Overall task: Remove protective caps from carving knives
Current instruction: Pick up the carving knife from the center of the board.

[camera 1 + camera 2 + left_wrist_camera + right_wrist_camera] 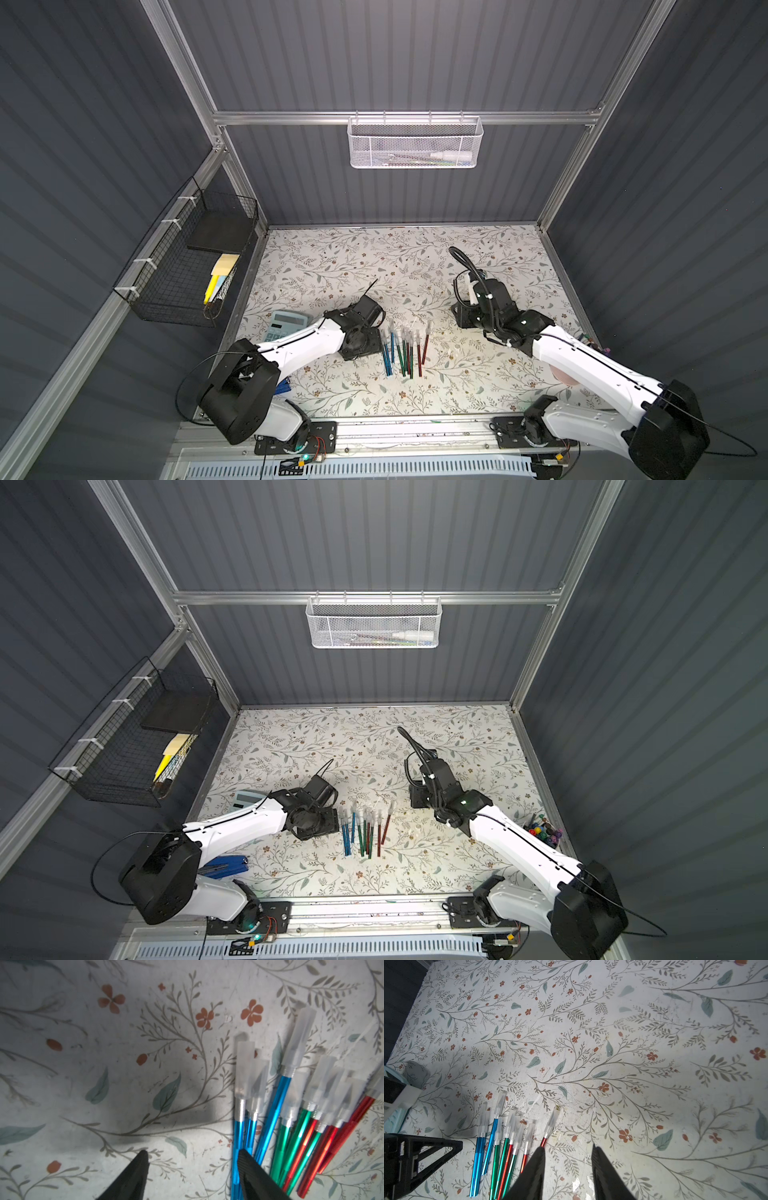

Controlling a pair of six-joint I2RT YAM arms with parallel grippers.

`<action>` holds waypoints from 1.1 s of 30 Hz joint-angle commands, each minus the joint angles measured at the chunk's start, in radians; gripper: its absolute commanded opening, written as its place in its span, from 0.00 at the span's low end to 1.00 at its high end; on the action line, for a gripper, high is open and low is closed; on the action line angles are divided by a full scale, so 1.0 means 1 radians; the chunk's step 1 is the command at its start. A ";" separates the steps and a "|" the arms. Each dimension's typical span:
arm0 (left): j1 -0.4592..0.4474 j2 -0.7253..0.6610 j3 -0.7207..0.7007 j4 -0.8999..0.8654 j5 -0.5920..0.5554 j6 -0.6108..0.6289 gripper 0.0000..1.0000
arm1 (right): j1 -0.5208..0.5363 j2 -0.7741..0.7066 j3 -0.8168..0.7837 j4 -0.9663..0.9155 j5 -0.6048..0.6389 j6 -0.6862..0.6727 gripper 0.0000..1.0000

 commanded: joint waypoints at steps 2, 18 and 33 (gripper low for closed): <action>-0.011 0.045 0.035 0.014 0.002 0.000 0.65 | 0.005 0.006 -0.016 0.012 0.015 0.004 0.40; -0.056 0.172 0.108 -0.016 -0.024 0.002 0.54 | 0.006 -0.020 -0.038 0.020 0.044 0.015 0.39; -0.057 0.204 0.104 -0.003 -0.035 0.000 0.42 | 0.006 -0.028 -0.051 0.022 0.060 0.019 0.39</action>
